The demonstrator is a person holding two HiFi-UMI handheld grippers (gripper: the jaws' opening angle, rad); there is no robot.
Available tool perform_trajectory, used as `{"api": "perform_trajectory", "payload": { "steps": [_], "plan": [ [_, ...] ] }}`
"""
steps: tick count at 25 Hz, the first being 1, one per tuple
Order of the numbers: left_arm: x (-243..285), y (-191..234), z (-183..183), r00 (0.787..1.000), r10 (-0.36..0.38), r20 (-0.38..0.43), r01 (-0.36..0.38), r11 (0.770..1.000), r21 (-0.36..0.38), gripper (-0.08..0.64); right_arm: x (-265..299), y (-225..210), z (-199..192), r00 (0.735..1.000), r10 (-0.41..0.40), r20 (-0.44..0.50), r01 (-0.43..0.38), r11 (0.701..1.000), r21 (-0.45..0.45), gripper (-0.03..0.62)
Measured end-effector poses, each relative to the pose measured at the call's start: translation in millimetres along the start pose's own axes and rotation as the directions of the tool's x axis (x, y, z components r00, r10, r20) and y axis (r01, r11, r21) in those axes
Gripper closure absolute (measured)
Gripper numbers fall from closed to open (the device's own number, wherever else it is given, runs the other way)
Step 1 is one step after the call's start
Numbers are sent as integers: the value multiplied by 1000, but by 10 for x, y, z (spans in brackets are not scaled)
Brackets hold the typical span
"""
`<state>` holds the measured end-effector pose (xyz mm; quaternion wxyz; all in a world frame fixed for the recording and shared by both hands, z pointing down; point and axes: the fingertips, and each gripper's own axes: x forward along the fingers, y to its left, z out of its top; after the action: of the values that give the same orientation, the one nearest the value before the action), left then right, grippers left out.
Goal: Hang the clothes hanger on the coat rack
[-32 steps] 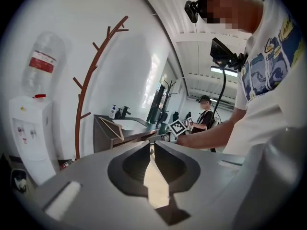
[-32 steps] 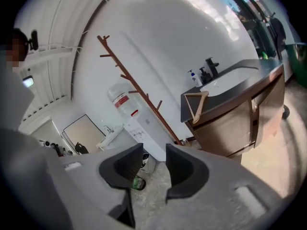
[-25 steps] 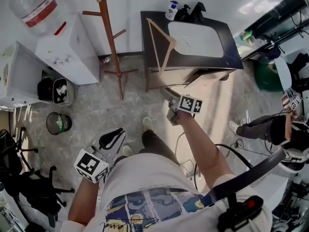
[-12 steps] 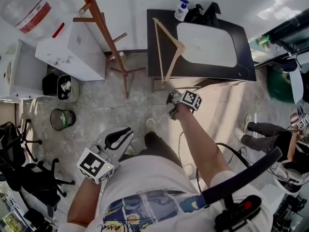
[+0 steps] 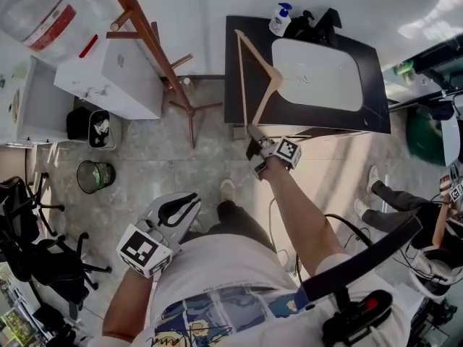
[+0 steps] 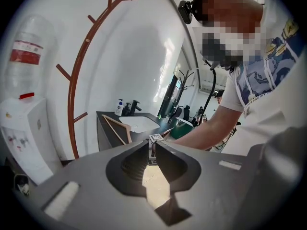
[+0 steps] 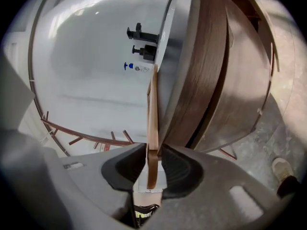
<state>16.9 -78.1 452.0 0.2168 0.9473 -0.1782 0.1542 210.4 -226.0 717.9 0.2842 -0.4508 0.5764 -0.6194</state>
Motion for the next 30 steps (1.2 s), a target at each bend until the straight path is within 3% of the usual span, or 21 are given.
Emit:
{"api": "perform_trajectory", "payload": {
  "steps": [2,9,15,21,25,30],
  "plan": [
    [3,27,17,1000,5,3,-5,1000,-2,529,22,6,22,999,32,0,-32,999,12,531],
    [-42,94,48,1000,24,19,-24,1000,2,529,-1,118,-49,995,91,-32,-90,996,23,538],
    [-88,100,20,999,14,28,-15,1000,13,528,-149,288,41,995,101,-12,-102,993,-64,543],
    [-123,47,6,999,-5,44,4,1000,25,529,-312,468,50,994,97,-44,-104,972,-213,542],
    [-153,12,-55,998,-21,54,20,999,31,529,-430,701,26,988,149,-38,-154,960,-234,543],
    [-233,-14,-20,998,-16,64,14,999,29,528,-650,908,-46,986,153,-64,-166,942,-292,543]
  ]
}}
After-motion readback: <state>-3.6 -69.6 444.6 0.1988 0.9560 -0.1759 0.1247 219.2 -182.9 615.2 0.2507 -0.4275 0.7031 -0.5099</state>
